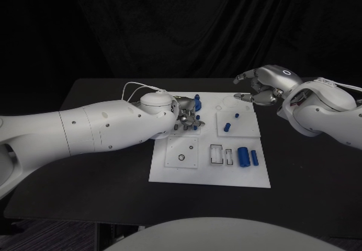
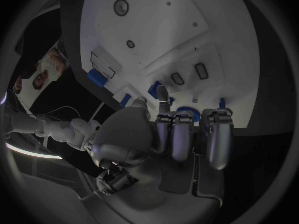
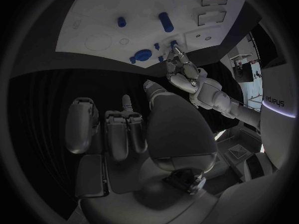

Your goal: Assemble the parts on the task board

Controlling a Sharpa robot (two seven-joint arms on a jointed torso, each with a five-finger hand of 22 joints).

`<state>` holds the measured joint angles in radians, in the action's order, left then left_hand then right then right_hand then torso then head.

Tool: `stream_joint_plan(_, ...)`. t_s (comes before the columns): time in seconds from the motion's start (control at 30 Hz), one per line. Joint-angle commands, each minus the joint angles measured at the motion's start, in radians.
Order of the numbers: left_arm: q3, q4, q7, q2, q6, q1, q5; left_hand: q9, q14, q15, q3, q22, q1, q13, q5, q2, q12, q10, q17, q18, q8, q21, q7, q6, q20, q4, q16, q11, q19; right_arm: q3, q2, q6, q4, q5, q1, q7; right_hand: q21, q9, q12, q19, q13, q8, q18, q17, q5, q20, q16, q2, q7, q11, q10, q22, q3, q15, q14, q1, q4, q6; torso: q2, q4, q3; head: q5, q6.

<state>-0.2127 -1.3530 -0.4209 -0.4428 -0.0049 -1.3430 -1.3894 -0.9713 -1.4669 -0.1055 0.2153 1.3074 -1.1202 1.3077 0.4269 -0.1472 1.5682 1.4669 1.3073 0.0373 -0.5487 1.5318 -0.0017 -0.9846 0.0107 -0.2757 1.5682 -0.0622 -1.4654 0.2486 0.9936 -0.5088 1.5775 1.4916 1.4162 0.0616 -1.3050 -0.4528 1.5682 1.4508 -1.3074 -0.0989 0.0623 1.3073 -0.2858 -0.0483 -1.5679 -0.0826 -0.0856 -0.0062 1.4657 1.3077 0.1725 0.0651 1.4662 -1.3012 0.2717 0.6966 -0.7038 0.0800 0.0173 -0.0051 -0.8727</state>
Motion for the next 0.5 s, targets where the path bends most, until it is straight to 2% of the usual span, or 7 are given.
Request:
stream_joint_plan(0.03,0.001,0.003,0.025,0.005,0.008,0.002,-0.002,-0.001,-0.104,-0.004,-0.006,0.173,-0.011,0.263,0.001,0.003,0.003,0.104,0.263,-0.013,0.004,-0.007,0.001,-0.007,-0.006,0.000,0.003,-0.003,-0.044,-0.001,0.002,0.007,0.003,0.002,-0.002,0.021,0.001,0.002,0.003,0.003,-0.263,-0.004,-0.006,0.263,0.002,-0.004,-0.003,0.006,-0.001,0.005,0.105,0.189,0.000,-0.006,0.105,-0.004,0.001,0.007,0.001,0.0007,0.0001,-0.002,0.000)
stream_joint_plan(0.5,0.001,0.011,0.026,0.009,0.025,0.004,-0.002,-0.007,-0.104,-0.002,-0.017,0.172,-0.047,0.263,0.001,0.009,0.003,0.104,0.263,-0.013,0.027,-0.009,0.002,-0.012,-0.005,0.008,0.003,-0.002,-0.044,-0.001,0.002,0.012,0.002,0.002,-0.002,0.025,0.002,0.004,0.003,0.003,-0.263,-0.003,-0.006,0.263,0.001,-0.005,-0.003,0.006,-0.002,0.005,0.105,0.189,0.001,-0.007,0.105,-0.008,-0.002,0.008,0.000,-0.0004,0.0007,0.000,0.000)
